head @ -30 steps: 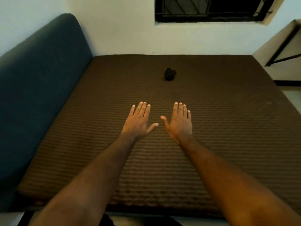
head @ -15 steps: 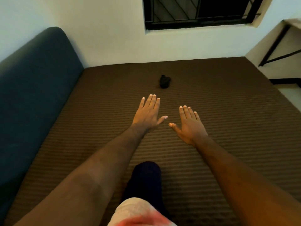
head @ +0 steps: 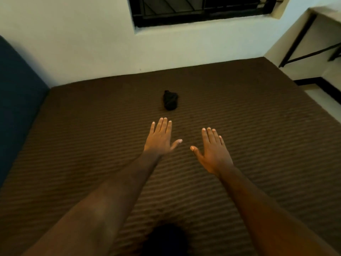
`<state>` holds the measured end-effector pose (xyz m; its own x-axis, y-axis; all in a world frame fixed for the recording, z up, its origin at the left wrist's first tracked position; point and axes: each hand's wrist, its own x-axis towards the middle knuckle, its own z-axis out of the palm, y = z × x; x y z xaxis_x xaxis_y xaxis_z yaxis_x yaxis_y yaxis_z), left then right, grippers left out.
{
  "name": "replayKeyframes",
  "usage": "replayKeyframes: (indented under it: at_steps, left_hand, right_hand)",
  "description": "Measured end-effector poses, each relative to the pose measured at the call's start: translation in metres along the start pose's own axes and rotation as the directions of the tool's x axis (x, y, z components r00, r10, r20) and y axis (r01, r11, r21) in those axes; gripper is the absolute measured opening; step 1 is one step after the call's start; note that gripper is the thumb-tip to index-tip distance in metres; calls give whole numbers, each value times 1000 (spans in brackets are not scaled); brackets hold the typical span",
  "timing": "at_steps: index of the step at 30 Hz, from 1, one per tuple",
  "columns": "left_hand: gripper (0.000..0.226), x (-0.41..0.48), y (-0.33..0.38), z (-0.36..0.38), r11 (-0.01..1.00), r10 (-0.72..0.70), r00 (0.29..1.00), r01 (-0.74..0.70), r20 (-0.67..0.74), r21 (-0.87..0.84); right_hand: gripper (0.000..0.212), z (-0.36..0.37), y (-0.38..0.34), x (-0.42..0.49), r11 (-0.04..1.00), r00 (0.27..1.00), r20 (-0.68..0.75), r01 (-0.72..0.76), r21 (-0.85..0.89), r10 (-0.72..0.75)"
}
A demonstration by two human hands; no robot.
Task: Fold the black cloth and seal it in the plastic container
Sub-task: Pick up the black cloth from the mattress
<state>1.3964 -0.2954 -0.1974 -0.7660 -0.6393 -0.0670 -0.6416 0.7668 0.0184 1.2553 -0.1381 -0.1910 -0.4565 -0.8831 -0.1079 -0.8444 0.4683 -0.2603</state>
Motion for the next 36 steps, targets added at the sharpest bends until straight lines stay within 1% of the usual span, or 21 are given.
replayKeyframes:
  at_steps: [5, 7, 9, 11, 15, 16, 17, 19, 21, 25, 28, 33, 35, 36]
  left_hand:
    - [95, 48, -32, 98, 1000, 17, 996, -18, 89, 10]
    - [89, 70, -45, 128, 1000, 28, 990, -28, 135, -2]
    - [86, 93, -56, 157, 999, 29, 989, -26, 147, -17]
    - [86, 113, -66, 186, 999, 2, 988, 6, 153, -47]
    - [87, 145, -90, 255, 970, -114, 954, 167, 279, -175]
    - [87, 149, -95, 269, 969, -122, 959, 171, 256, -177]
    - [87, 151, -98, 278, 974, -122, 972, 156, 200, -163]
    - [86, 166, -107, 292, 982, -120, 990, 130, 78, -138]
    - [85, 189, -118, 295, 982, -127, 992, 128, 16, -136]
    - [85, 234, -135, 296, 972, -186, 982, 179, -33, -154]
    - [86, 259, -140, 300, 966, -214, 974, 200, -72, -163]
    - [90, 303, -149, 299, 959, -241, 966, 223, -89, -175]
    - [91, 322, -148, 294, 926, -309, 948, 279, -83, -255]
    - [90, 333, -147, 291, 885, -366, 928, 324, -68, -333]
  right_hand:
    - [86, 91, 13, 58, 1000, 994, 109, -13, -23, 15]
    - [87, 124, 17, 80, 1000, 988, 156, -8, -21, 12]
    - [84, 153, 20, 104, 999, 980, 198, 13, -32, -6]
    - [83, 177, 21, 133, 999, 977, 212, 28, -33, -20]
    - [83, 232, 24, 197, 1000, 976, 216, 14, 3, -14]
    - [83, 245, 25, 209, 1000, 978, 207, 4, 17, -7]
    - [83, 255, 25, 220, 1000, 981, 194, 0, 19, -4]
    - [83, 274, 29, 248, 999, 992, 124, 16, -41, -11]
    - [86, 283, 32, 281, 994, 998, 54, 46, -103, -41]
    - [82, 280, 40, 352, 994, 998, 9, 66, -84, -65]
    - [82, 279, 42, 390, 996, 996, -62, 55, -73, -59]
    - [98, 285, 42, 423, 999, 987, -153, 37, -39, -43]
    - [102, 284, 42, 434, 999, 982, -184, 41, -6, -42]
    - [102, 284, 43, 438, 998, 980, -192, 52, 21, -47]
